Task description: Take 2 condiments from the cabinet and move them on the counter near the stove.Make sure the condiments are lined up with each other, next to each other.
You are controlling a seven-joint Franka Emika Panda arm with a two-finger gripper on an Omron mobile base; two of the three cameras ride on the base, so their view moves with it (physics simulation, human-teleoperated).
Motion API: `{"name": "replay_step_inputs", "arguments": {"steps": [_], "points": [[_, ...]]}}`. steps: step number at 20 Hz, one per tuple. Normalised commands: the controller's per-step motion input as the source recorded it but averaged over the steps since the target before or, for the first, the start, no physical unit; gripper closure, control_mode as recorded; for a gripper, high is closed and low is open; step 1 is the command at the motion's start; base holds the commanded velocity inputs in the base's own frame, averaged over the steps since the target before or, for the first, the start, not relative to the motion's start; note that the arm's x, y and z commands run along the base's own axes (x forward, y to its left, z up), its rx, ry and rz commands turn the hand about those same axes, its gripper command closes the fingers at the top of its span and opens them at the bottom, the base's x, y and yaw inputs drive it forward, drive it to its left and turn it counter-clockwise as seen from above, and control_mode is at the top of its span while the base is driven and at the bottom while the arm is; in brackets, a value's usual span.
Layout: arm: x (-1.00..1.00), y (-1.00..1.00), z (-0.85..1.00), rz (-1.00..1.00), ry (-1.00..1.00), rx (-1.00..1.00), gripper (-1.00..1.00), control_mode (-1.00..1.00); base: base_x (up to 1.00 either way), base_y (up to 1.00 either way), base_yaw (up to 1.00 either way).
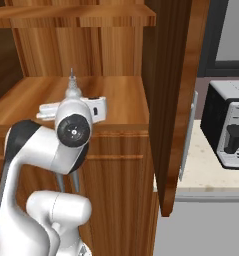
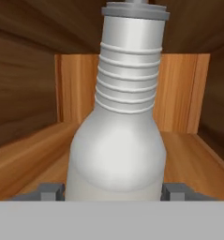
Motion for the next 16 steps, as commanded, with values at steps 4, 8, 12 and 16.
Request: {"name": "replay_step_inputs", "arguments": {"steps": [4, 8, 12, 16], "points": [[-0.58, 0.04, 0.33, 0.0, -0.01, -0.02, 1.0, -1.0, 0.0, 0.0, 0.0], [-0.46, 0.07, 0.22, 0.0, 0.0, -0.07, 1.0, -1.0, 0.0, 0.0, 0.0], [-0.43, 0.08, 0.09, 0.0, 0.01, -0.09, 1.0, -1.0, 0.0, 0.0, 0.0], [-0.34, 0.1, 0.0, 0.0, 0.01, -0.1, 1.0, -1.0, 0.0, 0.0, 0.0]]}}
